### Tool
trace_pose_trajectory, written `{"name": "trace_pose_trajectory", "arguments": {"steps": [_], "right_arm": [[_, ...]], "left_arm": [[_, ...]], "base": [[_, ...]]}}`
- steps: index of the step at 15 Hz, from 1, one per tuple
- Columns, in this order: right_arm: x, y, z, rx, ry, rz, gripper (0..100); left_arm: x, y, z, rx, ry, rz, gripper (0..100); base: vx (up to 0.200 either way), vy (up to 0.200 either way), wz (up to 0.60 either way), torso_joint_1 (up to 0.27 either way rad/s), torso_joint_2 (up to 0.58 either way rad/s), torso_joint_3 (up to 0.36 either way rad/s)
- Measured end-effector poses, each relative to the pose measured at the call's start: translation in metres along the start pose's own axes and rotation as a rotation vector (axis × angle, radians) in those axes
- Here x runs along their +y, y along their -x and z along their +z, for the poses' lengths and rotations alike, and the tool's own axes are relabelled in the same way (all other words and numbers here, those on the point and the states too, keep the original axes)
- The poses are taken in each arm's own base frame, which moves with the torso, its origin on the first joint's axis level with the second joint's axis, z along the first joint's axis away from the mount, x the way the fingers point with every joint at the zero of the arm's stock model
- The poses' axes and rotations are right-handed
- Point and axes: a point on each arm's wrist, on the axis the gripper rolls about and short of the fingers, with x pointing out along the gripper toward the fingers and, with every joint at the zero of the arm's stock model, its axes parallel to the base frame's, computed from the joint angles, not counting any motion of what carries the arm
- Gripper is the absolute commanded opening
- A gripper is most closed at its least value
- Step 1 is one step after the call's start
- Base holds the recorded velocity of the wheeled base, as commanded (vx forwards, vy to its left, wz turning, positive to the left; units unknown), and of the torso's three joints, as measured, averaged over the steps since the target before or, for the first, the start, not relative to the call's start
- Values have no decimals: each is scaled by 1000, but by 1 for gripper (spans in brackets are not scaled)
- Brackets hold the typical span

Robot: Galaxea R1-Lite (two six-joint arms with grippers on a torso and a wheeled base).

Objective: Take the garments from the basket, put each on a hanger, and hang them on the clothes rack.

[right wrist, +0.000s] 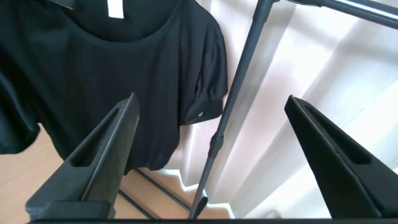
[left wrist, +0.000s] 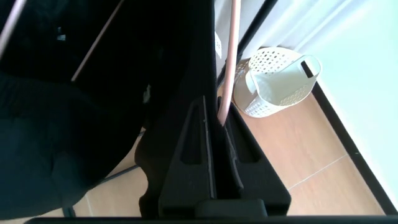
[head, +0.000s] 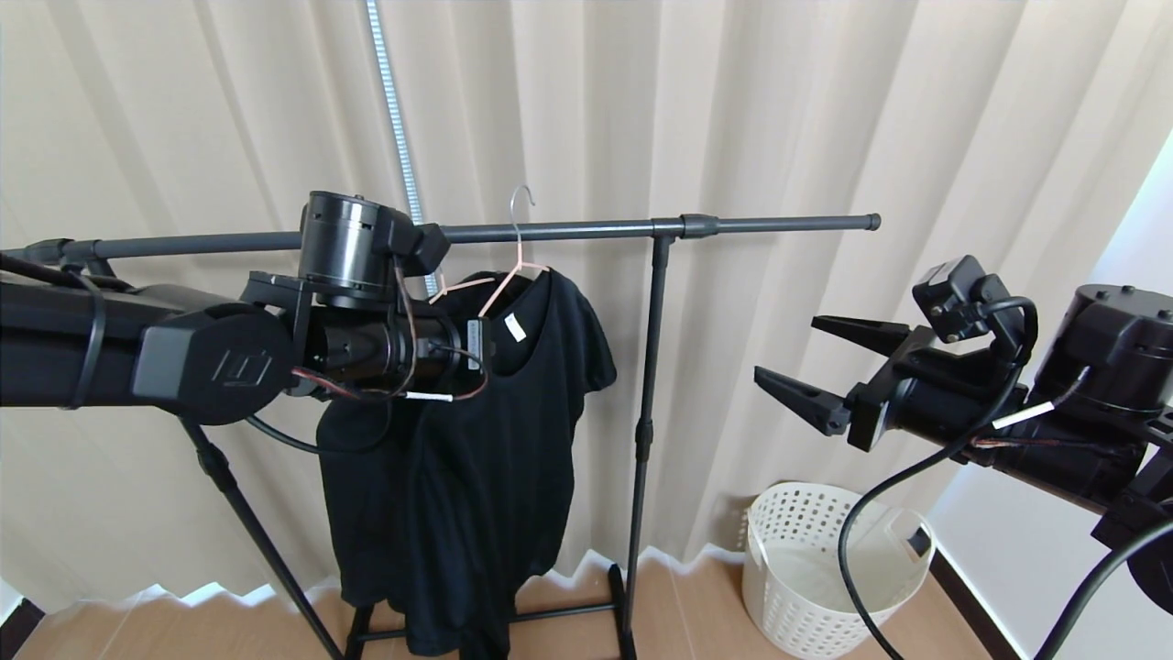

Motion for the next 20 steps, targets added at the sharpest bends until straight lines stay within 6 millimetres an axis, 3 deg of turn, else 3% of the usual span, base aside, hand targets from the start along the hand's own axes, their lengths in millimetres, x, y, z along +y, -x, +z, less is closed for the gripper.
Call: {"name": "trace_pose_trajectory", "arguments": {"steps": [10,20], "right_arm": [[0,0,-1,3,-1,1,100],[0,0,-1,4,-1,1,100]], "left_arm": [[7,-30,5,-30,101,9,0],[11,-36,0,-12,105,21,0]], "base": [[0,0,0,0,0,0],[0,0,0,0,0,0]]}}
